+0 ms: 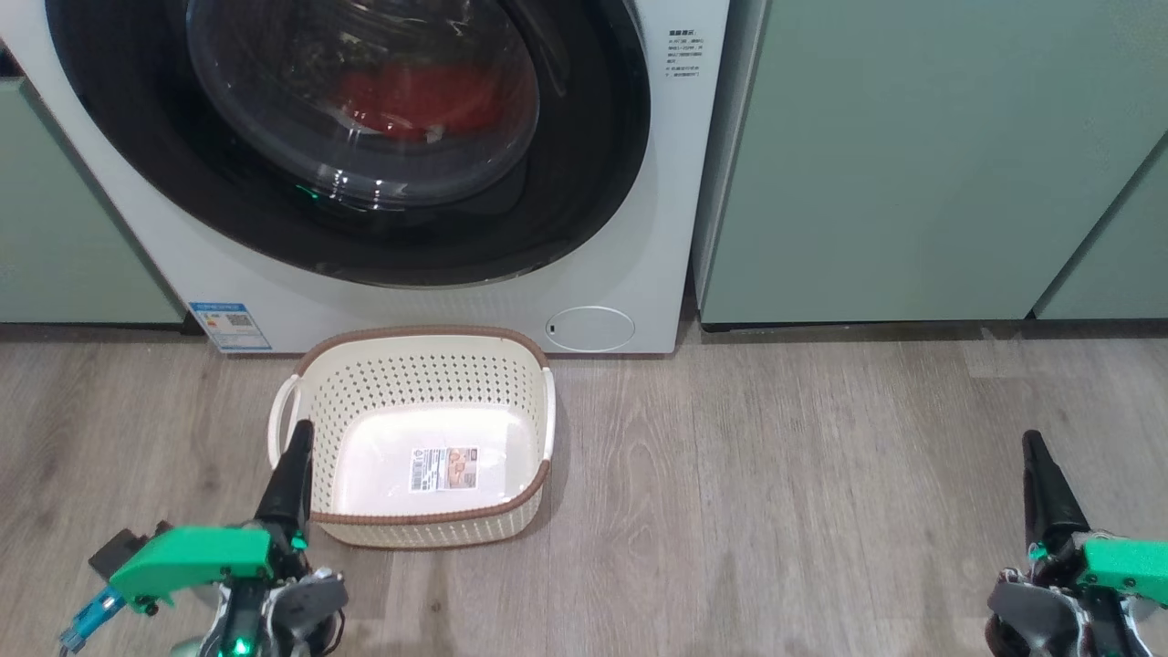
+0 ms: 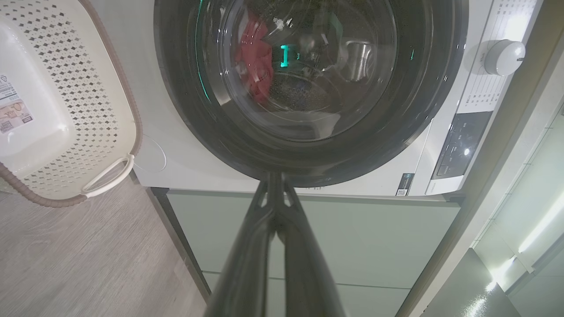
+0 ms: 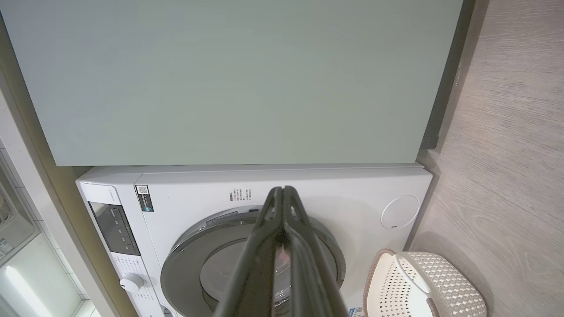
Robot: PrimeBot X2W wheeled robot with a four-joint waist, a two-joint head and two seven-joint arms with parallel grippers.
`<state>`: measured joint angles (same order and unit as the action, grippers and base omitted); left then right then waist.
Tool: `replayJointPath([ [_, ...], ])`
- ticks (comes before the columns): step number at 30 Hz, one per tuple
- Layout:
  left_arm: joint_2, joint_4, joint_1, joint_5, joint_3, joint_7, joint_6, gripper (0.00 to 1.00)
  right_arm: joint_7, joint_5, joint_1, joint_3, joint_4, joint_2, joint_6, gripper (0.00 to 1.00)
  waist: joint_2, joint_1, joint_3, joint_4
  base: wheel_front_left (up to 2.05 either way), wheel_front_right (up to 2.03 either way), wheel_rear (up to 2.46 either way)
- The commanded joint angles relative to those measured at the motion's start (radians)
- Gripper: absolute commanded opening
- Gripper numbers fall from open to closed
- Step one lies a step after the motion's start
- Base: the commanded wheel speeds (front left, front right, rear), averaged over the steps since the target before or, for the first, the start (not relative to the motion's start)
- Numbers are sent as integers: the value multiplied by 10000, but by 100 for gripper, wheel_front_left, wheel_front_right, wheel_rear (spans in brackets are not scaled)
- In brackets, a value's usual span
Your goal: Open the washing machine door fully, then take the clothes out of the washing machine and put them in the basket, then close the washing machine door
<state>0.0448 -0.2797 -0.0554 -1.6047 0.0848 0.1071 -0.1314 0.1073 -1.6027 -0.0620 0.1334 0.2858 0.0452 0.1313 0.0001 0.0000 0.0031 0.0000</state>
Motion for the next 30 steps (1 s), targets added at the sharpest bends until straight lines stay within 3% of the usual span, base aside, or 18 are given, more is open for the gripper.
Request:
replayJointPath([
  [1, 54, 349, -525, -43, 285, 58, 7, 0, 56, -63, -459, -200, -411, 50, -6, 0, -1, 0, 0, 0, 0, 0, 0],
  [30, 54, 349, -525, -43, 285, 58, 7, 0, 56, -63, -459, -200, -411, 50, -6, 0, -1, 0, 0, 0, 0, 0, 0],
])
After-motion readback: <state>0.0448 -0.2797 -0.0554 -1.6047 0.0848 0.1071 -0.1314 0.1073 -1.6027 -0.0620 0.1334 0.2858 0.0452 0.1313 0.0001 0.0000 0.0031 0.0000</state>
